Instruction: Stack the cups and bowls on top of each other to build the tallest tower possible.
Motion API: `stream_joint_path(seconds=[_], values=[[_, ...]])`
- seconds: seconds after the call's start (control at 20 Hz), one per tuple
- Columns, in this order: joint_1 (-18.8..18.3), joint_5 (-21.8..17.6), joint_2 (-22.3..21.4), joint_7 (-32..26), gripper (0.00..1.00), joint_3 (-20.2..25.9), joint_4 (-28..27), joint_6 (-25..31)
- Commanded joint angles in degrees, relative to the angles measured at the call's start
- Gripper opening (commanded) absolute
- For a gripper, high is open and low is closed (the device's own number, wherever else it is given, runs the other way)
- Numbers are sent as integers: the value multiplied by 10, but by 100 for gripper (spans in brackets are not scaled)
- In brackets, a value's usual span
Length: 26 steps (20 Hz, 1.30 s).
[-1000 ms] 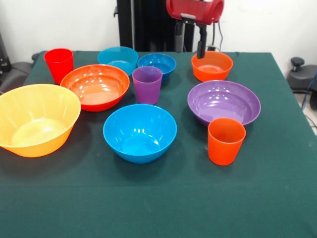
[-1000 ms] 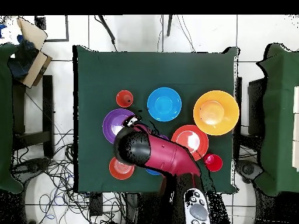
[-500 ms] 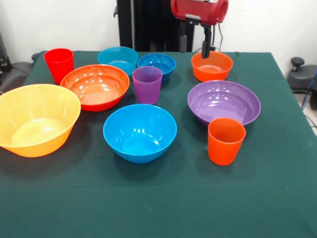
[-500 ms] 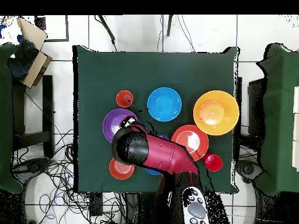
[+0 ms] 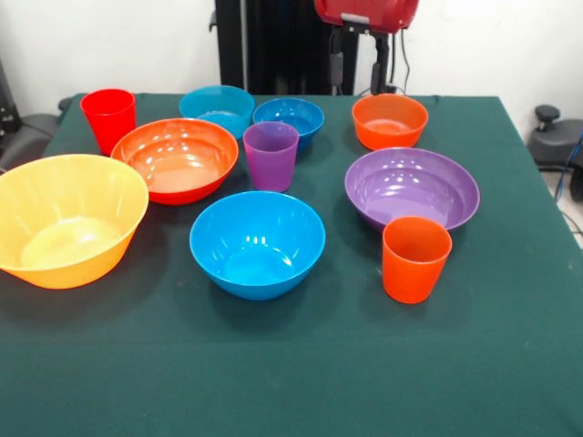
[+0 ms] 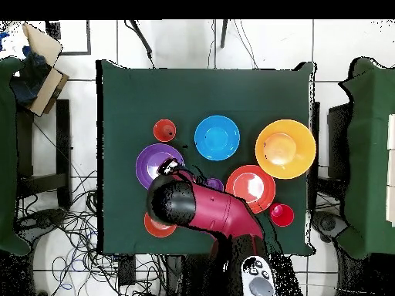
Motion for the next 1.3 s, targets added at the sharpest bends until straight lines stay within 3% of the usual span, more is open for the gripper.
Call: stream_joint_path(seconds=[0.05, 0.25, 0.45, 0.65, 0.9, 1.3], values=[[20, -47, 46, 40, 100, 23, 39, -31], [68, -42, 82, 75, 100, -23, 16, -36], [99, -33, 135, 90, 100, -53, -10, -90], [108, -24, 148, 76, 100, -62, -16, -82], [81, -27, 148, 59, 100, -36, -5, -101], [93, -19, 147, 68, 100, -44, -2, -110]])
